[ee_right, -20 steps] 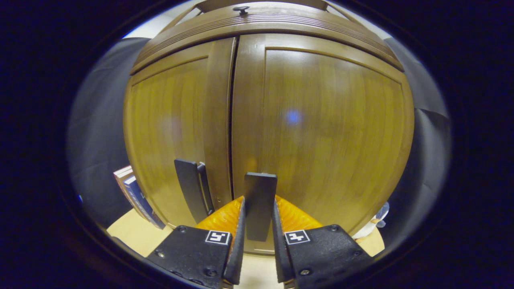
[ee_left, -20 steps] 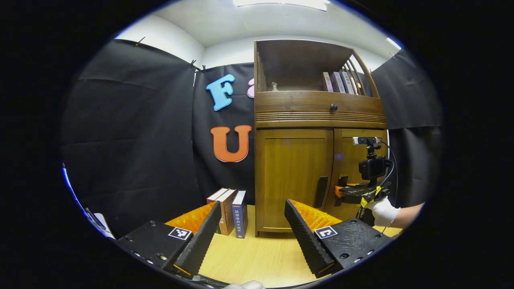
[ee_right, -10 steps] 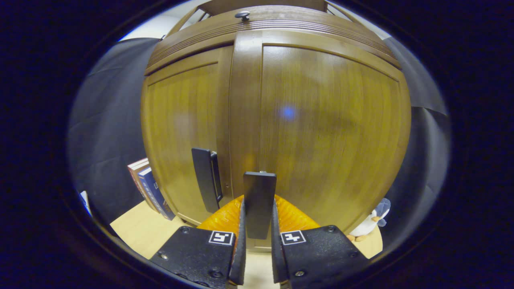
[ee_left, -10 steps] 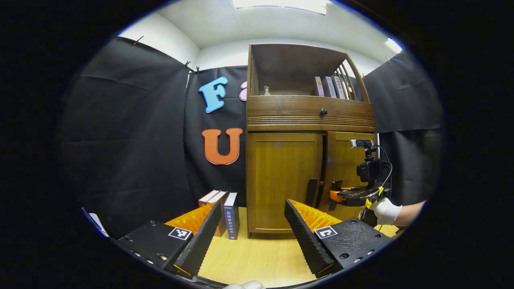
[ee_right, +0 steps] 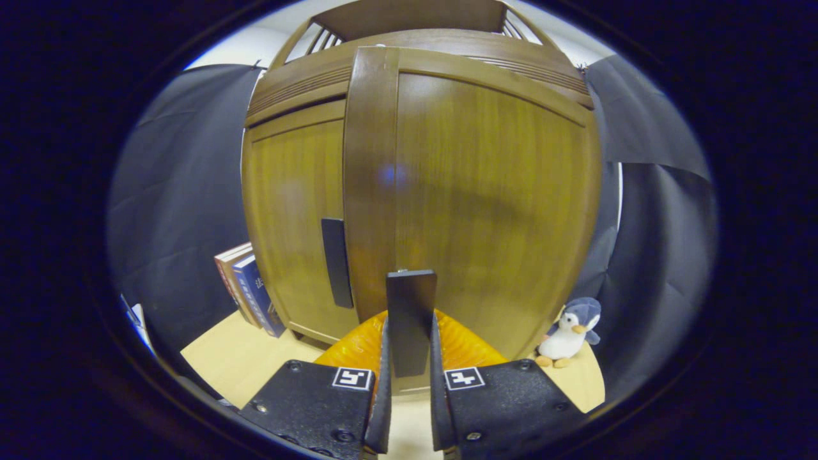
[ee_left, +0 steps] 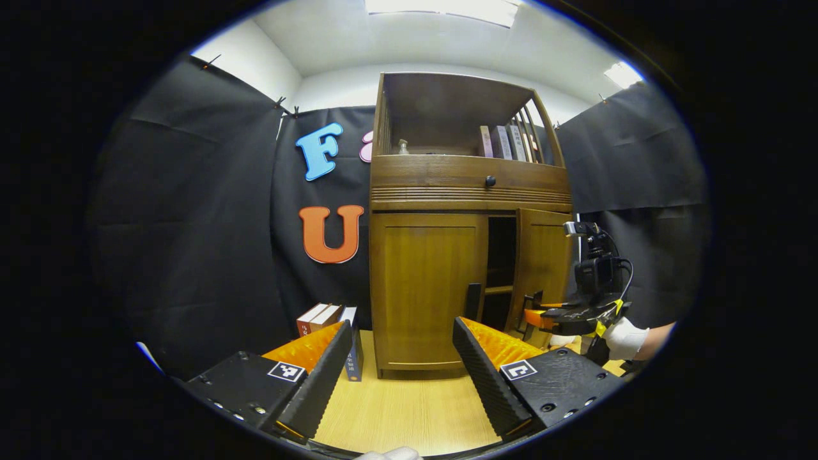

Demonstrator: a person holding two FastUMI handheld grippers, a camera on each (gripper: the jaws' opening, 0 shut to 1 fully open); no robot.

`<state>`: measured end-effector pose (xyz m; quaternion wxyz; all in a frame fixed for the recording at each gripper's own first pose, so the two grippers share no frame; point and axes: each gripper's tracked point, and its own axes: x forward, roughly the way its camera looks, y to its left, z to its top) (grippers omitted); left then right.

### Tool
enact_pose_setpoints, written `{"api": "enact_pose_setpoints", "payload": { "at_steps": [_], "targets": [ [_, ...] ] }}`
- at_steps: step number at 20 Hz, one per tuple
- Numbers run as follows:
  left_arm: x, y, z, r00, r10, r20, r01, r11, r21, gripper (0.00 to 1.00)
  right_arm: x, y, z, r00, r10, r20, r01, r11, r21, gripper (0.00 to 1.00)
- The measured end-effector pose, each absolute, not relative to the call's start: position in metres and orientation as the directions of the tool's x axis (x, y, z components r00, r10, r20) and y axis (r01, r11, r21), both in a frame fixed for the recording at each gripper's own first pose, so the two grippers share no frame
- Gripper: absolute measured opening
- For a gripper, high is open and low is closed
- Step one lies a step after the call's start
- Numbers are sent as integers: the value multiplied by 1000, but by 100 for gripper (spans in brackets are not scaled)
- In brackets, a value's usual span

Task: Open the right door of the double-door shoe cabinet with the right hand, and open the left door with the left hand.

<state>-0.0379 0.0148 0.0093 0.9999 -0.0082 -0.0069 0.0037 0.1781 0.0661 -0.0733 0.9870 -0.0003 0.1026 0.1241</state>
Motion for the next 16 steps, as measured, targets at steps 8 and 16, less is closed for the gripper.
{"api": "enact_pose_setpoints", "payload": {
  "at_steps": [8,16],
  "targets": [
    [-46,-6,9,995,-98,8,98,995,-11,95,130,21,-80,966,160,-203,-147,986,78,27],
    [-49,-55,7,974,-228,-12,228,974,-15,95,86,-31,-92,975,71,-209,-41,989,145,13]
  ]
}}
